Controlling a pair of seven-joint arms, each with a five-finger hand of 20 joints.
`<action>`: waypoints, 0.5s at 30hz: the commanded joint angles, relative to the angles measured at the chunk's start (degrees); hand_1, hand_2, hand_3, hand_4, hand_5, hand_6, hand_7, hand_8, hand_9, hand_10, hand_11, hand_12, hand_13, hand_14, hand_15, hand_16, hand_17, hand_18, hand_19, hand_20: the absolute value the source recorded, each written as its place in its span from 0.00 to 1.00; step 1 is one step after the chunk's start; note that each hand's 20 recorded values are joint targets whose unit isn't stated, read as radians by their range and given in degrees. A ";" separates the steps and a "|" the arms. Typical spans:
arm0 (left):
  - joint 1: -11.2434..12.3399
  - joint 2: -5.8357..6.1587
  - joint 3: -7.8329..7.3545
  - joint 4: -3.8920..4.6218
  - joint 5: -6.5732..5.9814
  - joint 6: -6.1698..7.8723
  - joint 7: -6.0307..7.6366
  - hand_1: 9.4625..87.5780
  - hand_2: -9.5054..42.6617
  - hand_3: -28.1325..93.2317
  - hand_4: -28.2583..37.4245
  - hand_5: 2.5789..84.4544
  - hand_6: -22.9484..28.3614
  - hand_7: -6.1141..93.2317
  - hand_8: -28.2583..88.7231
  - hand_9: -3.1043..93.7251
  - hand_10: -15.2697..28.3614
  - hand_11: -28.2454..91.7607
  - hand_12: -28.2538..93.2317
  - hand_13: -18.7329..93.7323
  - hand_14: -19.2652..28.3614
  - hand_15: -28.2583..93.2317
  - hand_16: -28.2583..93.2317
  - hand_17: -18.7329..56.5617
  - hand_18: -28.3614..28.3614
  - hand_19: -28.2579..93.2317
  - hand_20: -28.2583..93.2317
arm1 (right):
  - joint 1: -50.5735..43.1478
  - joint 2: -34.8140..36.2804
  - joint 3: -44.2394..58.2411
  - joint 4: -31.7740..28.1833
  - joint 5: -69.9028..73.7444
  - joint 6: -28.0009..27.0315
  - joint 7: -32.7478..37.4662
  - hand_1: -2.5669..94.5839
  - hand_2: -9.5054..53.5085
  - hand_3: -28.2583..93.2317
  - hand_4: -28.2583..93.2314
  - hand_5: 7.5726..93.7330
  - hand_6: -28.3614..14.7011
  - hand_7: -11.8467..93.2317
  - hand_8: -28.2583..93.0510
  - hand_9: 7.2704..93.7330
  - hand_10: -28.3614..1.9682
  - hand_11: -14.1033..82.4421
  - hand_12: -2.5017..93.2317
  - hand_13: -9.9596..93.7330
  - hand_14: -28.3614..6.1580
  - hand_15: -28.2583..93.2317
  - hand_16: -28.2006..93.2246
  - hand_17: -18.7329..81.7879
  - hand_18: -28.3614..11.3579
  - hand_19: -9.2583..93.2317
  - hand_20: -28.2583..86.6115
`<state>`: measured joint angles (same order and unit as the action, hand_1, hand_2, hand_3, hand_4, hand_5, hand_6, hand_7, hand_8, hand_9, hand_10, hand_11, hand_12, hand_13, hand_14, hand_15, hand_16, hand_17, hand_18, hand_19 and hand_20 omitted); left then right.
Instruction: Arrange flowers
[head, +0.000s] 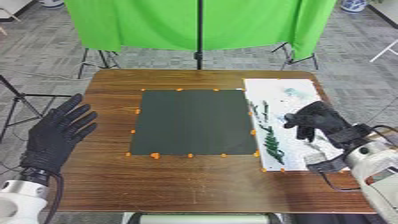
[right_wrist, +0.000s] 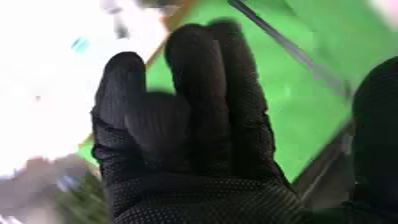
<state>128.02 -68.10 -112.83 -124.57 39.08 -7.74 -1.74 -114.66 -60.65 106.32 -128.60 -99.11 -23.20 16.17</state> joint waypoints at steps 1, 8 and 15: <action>1.82 0.04 -0.31 -0.49 0.21 1.44 0.42 0.19 0.08 0.80 0.00 0.30 0.49 0.27 0.14 0.26 0.59 0.42 0.36 0.31 0.67 0.50 0.23 0.10 0.83 0.56 0.30 | 2.03 8.51 -5.90 0.98 -23.33 -9.95 6.64 0.23 0.00 0.78 0.00 0.92 0.69 0.50 0.09 0.93 0.56 0.71 0.36 0.84 0.49 0.93 0.49 0.51 0.21 0.91 0.53; 1.04 0.65 -0.02 -0.21 0.43 0.78 0.09 0.19 0.09 0.80 0.00 0.30 0.49 0.27 0.14 0.26 0.59 0.42 0.36 0.31 0.67 0.50 0.23 0.10 0.83 0.56 0.30 | 3.07 11.54 -12.17 4.34 -33.67 -10.75 7.92 0.17 0.00 0.78 0.00 0.94 0.69 0.53 0.08 0.93 0.55 0.76 0.41 0.85 0.47 0.95 0.50 0.52 0.20 0.93 0.51; 1.27 0.89 -0.11 -0.19 0.43 0.72 -0.22 0.18 0.09 0.80 0.00 0.30 0.49 0.27 0.14 0.26 0.59 0.42 0.36 0.31 0.67 0.50 0.23 0.10 0.83 0.56 0.30 | 5.14 12.73 -14.51 5.91 -33.46 -11.67 8.10 0.15 0.00 0.78 0.00 0.93 0.68 0.53 0.08 0.93 0.54 0.75 0.43 0.85 0.47 0.95 0.51 0.51 0.20 0.93 0.50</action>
<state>128.70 -67.39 -112.98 -124.97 39.23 -7.16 -1.39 -110.98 -49.33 92.74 -123.38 -136.00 -33.76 23.54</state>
